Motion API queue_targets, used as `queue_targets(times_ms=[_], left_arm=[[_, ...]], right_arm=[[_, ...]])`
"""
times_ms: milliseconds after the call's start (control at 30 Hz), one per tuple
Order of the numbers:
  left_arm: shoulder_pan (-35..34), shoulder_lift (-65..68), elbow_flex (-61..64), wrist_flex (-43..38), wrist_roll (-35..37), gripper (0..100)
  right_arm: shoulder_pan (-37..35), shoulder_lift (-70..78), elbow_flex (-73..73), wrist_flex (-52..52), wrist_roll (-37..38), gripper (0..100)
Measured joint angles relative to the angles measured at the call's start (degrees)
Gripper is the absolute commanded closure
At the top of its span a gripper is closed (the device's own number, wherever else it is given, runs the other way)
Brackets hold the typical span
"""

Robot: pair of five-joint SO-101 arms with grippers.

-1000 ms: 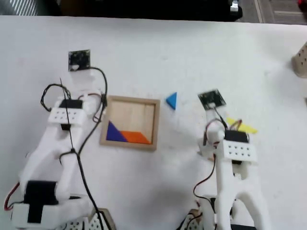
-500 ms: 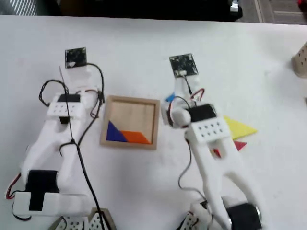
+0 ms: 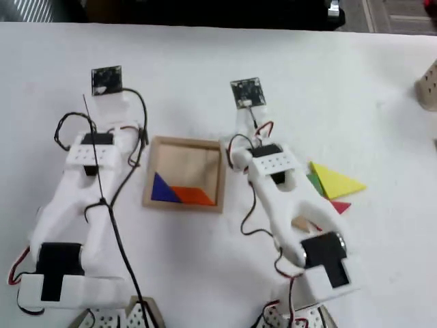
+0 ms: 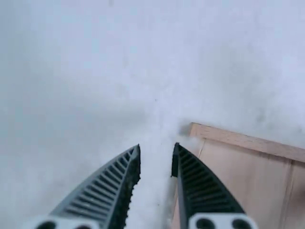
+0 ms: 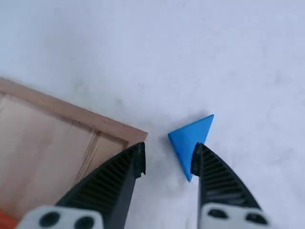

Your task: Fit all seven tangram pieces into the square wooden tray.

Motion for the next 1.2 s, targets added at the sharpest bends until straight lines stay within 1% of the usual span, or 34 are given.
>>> queue_targets(times_ms=[67, 267, 467, 600, 900, 1067, 1133, 1200], left_arm=[[0.00, 0.00, 0.00, 0.00, 0.00, 87], [0.00, 0.00, 0.00, 0.00, 0.00, 87], [0.00, 0.00, 0.00, 0.00, 0.00, 87], [0.00, 0.00, 0.00, 0.00, 0.00, 87], [0.00, 0.00, 0.00, 0.00, 0.00, 87], [0.00, 0.00, 0.00, 0.00, 0.00, 87], [0.00, 0.00, 0.00, 0.00, 0.00, 87], [0.00, 0.00, 0.00, 0.00, 0.00, 87]], right_arm=[[0.09, 2.20, -2.29, 0.26, 0.53, 83.9], [3.25, 11.69, -13.63, 8.00, 0.62, 83.9], [3.08, 20.66, -27.87, 21.36, 0.97, 83.9], [3.16, 22.33, -32.88, 26.73, 1.14, 83.9], [3.16, 22.33, -33.85, 27.60, 1.14, 83.9], [3.34, 22.33, -33.85, 25.23, 0.70, 83.8], [3.16, 22.33, -33.85, 25.14, -3.08, 83.7], [3.08, 22.33, -33.93, 25.32, -8.44, 83.7]])
